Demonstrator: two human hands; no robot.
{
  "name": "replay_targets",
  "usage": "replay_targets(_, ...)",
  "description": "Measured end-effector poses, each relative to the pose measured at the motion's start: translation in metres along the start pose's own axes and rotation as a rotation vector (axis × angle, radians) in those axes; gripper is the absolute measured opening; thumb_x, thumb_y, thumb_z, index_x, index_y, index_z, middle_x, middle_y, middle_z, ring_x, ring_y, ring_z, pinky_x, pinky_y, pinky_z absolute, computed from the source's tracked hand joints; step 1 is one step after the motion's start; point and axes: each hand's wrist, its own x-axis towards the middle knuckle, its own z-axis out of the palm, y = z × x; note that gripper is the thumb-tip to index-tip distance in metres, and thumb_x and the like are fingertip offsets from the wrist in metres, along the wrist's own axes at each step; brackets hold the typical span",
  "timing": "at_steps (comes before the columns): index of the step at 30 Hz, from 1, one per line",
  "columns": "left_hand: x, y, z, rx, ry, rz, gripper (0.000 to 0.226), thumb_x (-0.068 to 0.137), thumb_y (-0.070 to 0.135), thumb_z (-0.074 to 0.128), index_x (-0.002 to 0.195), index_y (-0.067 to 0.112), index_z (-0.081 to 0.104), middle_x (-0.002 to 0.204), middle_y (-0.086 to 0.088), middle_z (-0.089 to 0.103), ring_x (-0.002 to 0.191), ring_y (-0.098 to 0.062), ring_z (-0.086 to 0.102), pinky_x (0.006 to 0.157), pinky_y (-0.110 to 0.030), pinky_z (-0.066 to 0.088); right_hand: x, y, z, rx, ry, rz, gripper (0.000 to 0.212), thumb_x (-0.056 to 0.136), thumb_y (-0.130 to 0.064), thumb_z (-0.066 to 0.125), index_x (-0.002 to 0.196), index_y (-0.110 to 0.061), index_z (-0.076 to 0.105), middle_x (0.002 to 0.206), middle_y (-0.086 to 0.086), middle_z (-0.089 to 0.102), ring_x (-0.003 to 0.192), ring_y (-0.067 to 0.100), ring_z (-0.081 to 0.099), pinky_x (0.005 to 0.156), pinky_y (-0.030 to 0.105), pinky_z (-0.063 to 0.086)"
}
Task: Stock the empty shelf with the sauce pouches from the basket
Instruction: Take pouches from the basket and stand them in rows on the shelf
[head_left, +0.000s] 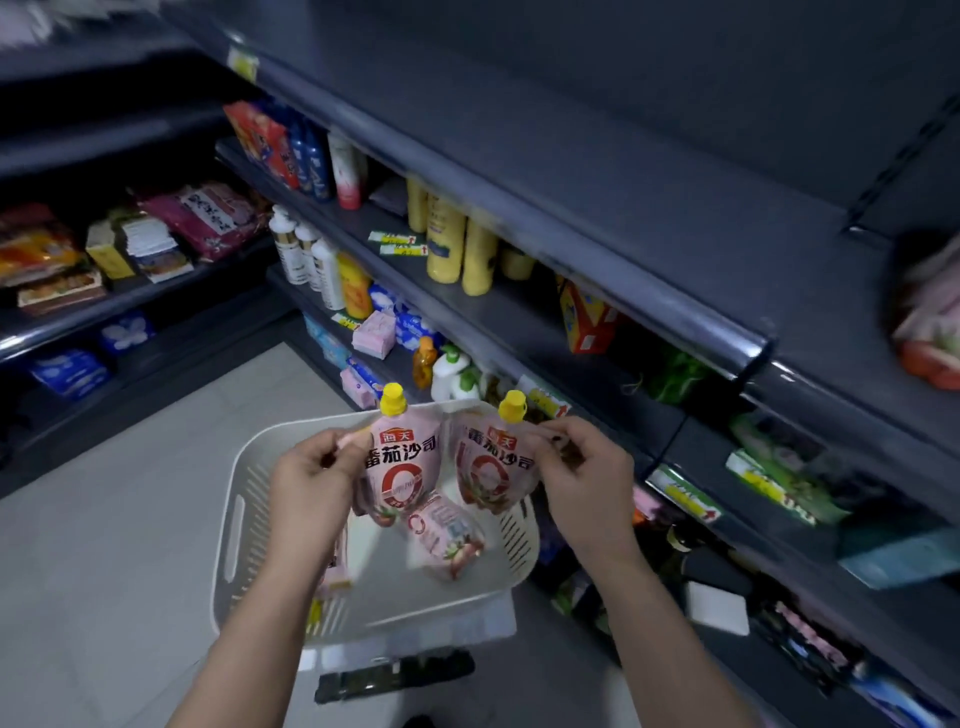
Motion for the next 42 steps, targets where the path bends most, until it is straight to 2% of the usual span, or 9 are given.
replay_targets(8,-0.072,0.088,0.057,-0.096,-0.180,0.253,0.027,0.089,0.004,0.059,0.084,0.028,0.070,0.062,0.018,0.069,0.059,0.004,0.059,0.056,-0.012,0.047,-0.025,-0.045,-0.133,-0.063,0.230,-0.176,0.016,0.083,-0.018,0.069,0.071,-0.027,0.065,0.064,-0.014,0.065,0.063,0.002,0.060,0.057,0.019,0.045)
replay_targets(15,-0.135,0.142,0.128,-0.205,-0.276,0.370,0.020,0.089,0.007,0.059,0.078,0.019,0.070,0.058,0.011,0.068,0.060,-0.009,0.057,0.054,-0.019,0.047,-0.051,-0.063,-0.247,0.002,0.365,-0.166,0.012,0.082,-0.013,0.070,0.072,-0.017,0.067,0.063,0.000,0.066,0.062,0.018,0.061,0.058,0.043,0.052)
replay_targets(18,-0.156,0.159,0.158,-0.222,-0.327,0.396,0.025,0.090,0.009,0.060,0.070,0.020,0.070,0.057,0.010,0.068,0.059,-0.008,0.058,0.058,-0.026,0.048,-0.060,-0.069,-0.289,0.014,0.397,-0.148,0.012,0.084,-0.013,0.070,0.075,-0.020,0.069,0.070,-0.001,0.069,0.067,0.010,0.062,0.063,0.038,0.053)
replay_targets(22,-0.177,0.182,0.201,-0.253,-0.419,0.410,0.023,0.090,0.011,0.060,0.070,0.019,0.069,0.058,0.010,0.068,0.055,-0.002,0.059,0.052,-0.018,0.048,-0.065,-0.073,-0.342,-0.030,0.459,-0.134,0.012,0.084,-0.018,0.069,0.075,-0.025,0.067,0.073,-0.006,0.069,0.069,0.008,0.062,0.064,0.029,0.051)
replay_targets(26,-0.187,0.203,0.239,-0.249,-0.526,0.373,0.019,0.092,0.015,0.057,0.077,0.010,0.068,0.067,0.000,0.069,0.057,-0.009,0.061,0.048,-0.020,0.048,-0.056,-0.065,-0.385,-0.069,0.542,-0.129,0.013,0.082,-0.022,0.071,0.071,-0.016,0.066,0.060,-0.009,0.061,0.058,0.009,0.053,0.058,0.036,0.047)
replay_targets(29,-0.184,0.216,0.269,-0.240,-0.581,0.373,0.018,0.092,0.014,0.057,0.080,0.008,0.068,0.079,-0.010,0.069,0.070,-0.018,0.061,0.065,-0.031,0.050,-0.043,-0.058,-0.409,-0.089,0.607,-0.105,0.009,0.080,-0.025,0.072,0.079,-0.016,0.070,0.066,-0.002,0.062,0.061,0.014,0.053,0.062,0.039,0.047)
replay_targets(34,-0.162,0.222,0.319,-0.231,-0.633,0.335,0.020,0.091,0.014,0.058,0.073,0.011,0.068,0.085,-0.016,0.070,0.077,-0.025,0.062,0.072,-0.043,0.052,-0.025,-0.051,-0.429,-0.217,0.657,-0.079,0.030,0.082,-0.017,0.072,0.060,-0.031,0.057,0.058,-0.010,0.054,0.057,0.007,0.047,0.057,0.025,0.040)
replay_targets(38,-0.141,0.215,0.353,-0.221,-0.651,0.312,0.020,0.091,0.014,0.058,0.074,0.008,0.067,0.079,-0.012,0.068,0.074,-0.021,0.059,0.069,-0.037,0.049,-0.009,-0.035,-0.435,-0.217,0.684,-0.028,0.030,0.082,-0.014,0.071,0.060,-0.030,0.058,0.058,-0.013,0.057,0.057,0.000,0.050,0.053,0.013,0.038)
replay_targets(42,-0.126,0.204,0.375,-0.197,-0.686,0.283,0.023,0.091,0.013,0.059,0.069,0.013,0.067,0.073,-0.004,0.068,0.067,-0.017,0.059,0.065,-0.031,0.048,0.002,-0.019,-0.438,-0.224,0.693,0.025,0.030,0.082,-0.014,0.070,0.057,-0.028,0.059,0.054,-0.016,0.060,0.060,0.004,0.053,0.061,0.027,0.045)
